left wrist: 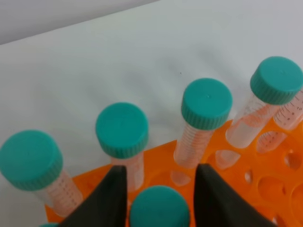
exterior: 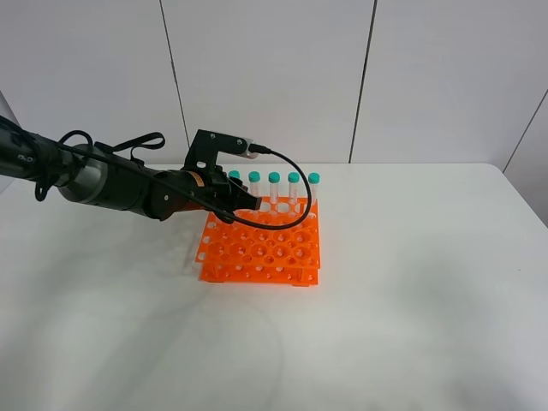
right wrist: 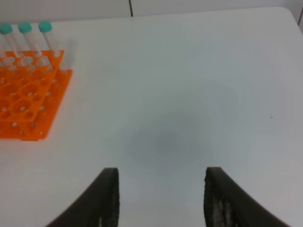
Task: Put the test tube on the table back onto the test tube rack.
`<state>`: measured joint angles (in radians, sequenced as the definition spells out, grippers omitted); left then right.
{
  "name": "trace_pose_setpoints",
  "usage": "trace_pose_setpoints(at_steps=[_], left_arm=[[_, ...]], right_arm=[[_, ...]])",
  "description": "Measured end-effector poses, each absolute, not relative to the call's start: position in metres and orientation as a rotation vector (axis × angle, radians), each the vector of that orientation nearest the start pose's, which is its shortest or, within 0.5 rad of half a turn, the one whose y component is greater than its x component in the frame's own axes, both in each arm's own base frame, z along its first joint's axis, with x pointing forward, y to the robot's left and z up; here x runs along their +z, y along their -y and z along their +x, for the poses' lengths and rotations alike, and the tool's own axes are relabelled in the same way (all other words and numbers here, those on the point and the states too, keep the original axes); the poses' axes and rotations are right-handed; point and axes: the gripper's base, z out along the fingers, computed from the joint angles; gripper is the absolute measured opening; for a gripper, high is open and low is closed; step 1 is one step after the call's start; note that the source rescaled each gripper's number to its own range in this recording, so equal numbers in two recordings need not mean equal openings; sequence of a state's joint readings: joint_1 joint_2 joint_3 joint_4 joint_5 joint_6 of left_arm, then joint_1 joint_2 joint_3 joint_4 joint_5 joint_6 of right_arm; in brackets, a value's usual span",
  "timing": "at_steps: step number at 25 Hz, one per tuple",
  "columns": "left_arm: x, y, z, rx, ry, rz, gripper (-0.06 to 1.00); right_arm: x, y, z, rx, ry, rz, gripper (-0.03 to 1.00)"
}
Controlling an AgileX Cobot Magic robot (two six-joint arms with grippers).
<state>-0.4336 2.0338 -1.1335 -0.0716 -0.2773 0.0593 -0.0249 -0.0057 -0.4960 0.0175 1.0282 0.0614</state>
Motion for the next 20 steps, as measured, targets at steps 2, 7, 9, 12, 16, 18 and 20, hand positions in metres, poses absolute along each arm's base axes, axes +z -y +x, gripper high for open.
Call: trace_pose_setpoints(at_steps=[2,7,9,12,16,18,20], left_arm=[[0.145,0.178,0.388,-0.244,-2.073,0.434,0.63],[0.145,0.177,0.387,-0.242,-2.099,0.441,0.66],[0.152,0.177,0.385,-0.244,-2.095,0.441,0.66],[0.168,0.176,0.384,-0.250,-2.061,0.434,0.66],[0.185,0.174,0.379,-0.253,-2.064,0.439,0.66],[0.194,0.173,0.375,-0.254,-2.077,0.443,0.66],[0.207,0.171,0.372,-0.256,-2.068,0.441,0.66]], right_arm=[[0.279,-0.001,-0.004,0.044,-2.008,0.086,1.00],[0.279,-0.001,-0.004,0.044,-2.008,0.086,1.00],[0.279,-0.001,-0.004,0.044,-2.008,0.086,1.00],[0.279,-0.001,-0.004,0.044,-2.008,0.086,1.00],[0.279,-0.001,-0.004,0.044,-2.008,0.086,1.00],[0.279,-0.001,-0.004,0.044,-2.008,0.086,1.00],[0.279,-0.001,-0.004,0.044,-2.008,0.086,1.00]])
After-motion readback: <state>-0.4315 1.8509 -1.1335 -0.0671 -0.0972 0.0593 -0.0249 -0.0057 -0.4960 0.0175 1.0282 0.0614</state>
